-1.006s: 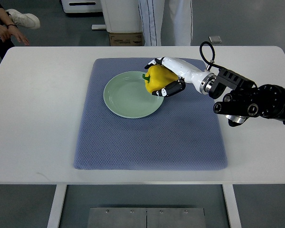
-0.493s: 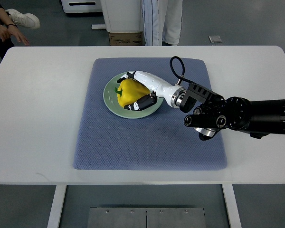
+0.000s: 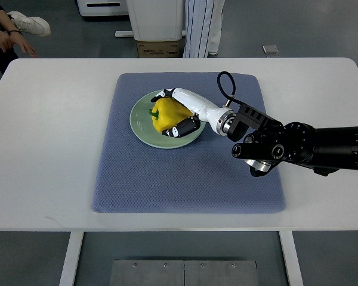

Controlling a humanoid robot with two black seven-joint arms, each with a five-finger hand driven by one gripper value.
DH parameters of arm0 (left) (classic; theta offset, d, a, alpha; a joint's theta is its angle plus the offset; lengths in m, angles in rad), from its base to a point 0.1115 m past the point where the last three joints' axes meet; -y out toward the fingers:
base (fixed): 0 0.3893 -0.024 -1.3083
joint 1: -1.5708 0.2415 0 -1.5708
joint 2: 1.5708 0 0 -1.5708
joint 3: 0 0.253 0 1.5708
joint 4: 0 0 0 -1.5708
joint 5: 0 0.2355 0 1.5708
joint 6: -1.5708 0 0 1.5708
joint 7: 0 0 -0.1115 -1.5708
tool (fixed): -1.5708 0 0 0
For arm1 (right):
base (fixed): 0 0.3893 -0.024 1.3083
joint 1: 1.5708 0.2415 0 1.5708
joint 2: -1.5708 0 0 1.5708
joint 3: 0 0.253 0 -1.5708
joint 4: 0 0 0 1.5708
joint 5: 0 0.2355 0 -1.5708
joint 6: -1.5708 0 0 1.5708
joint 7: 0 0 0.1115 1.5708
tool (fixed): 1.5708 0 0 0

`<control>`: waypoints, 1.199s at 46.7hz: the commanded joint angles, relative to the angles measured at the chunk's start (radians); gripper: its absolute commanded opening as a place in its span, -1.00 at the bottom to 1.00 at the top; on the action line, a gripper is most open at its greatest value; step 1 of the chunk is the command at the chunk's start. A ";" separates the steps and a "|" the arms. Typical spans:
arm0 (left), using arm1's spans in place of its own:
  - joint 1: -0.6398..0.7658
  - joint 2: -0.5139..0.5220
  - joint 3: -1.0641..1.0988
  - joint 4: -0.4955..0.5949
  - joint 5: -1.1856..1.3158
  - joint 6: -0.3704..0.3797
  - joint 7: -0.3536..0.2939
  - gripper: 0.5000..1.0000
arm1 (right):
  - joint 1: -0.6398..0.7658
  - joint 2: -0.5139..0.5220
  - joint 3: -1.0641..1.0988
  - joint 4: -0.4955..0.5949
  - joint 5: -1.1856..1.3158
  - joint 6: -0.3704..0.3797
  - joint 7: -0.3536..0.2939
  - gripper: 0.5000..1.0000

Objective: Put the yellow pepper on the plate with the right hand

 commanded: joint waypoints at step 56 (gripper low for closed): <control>0.000 0.000 0.000 0.001 0.000 0.000 0.000 1.00 | -0.528 -0.403 0.826 -0.066 0.003 0.035 0.004 1.00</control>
